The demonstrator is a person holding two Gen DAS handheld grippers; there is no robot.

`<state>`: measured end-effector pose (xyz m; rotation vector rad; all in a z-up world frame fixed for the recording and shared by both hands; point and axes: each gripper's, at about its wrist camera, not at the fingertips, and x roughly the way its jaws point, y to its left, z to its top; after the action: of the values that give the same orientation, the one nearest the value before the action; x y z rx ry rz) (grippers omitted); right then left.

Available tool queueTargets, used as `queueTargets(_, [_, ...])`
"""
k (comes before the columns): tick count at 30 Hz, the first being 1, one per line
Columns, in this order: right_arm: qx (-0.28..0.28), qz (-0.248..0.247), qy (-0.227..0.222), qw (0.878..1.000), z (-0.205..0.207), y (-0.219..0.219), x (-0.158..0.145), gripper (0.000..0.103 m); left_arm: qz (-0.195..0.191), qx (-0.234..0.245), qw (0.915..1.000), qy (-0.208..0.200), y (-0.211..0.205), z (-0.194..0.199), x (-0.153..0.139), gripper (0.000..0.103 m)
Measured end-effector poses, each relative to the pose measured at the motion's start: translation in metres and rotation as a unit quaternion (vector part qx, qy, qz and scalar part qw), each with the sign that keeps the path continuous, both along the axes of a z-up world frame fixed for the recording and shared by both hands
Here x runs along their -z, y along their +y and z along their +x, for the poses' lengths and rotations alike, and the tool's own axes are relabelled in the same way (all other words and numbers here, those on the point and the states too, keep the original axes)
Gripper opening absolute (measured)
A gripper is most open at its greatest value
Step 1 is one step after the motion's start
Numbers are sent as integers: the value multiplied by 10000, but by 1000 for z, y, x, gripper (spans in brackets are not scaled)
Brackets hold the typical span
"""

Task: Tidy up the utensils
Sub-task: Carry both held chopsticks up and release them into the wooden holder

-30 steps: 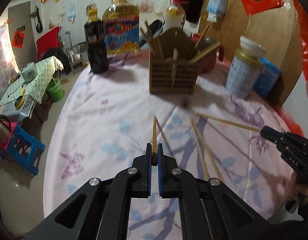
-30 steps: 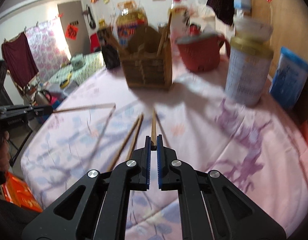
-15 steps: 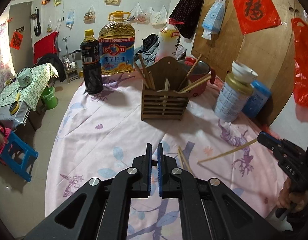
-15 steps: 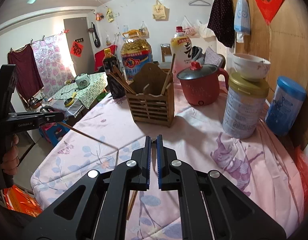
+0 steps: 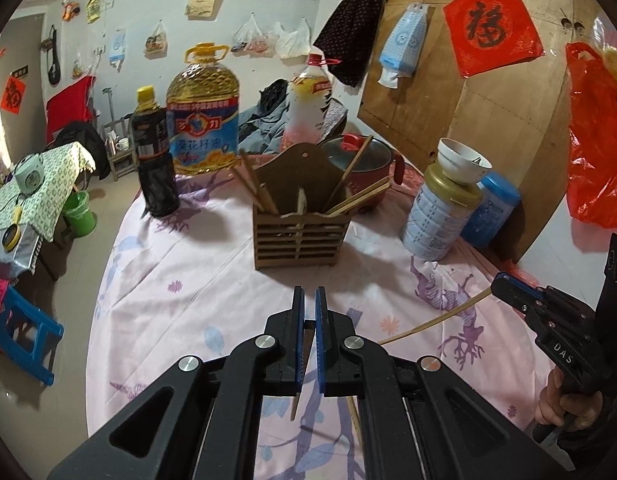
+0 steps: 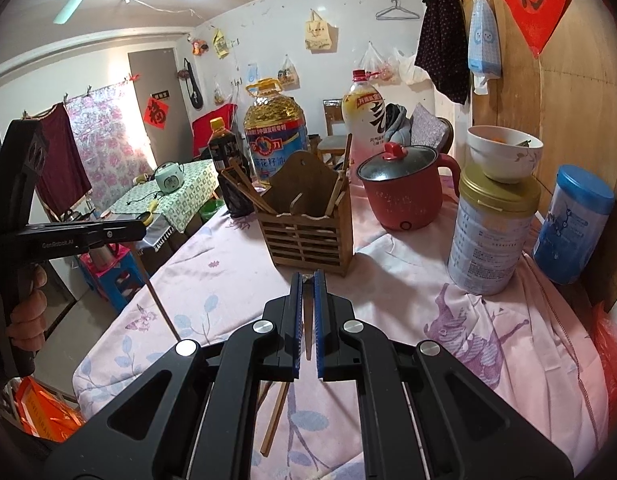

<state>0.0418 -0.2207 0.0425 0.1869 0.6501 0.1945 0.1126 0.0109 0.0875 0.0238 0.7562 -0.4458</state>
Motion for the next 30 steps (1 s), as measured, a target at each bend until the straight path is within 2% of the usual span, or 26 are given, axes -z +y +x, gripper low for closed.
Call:
queueTargets(8, [-48, 164, -168, 9997, 21, -3, -21, 7, 0, 233, 9993, -279, -19, 27, -31, 5])
queueTargets(14, [-131, 257, -512, 9983, 46, -2, -49, 7, -114, 229, 9983, -520, -30, 61, -64, 5])
queueTargets(23, [-161, 135, -934, 9954, 103, -4, -82, 7, -110, 306, 9939, -1053, -55, 110, -110, 5])
queueTargets(30, [-147, 94, -921, 9956, 154, -3, -77, 7, -12, 138, 9908, -1344, -70, 157, -119, 5])
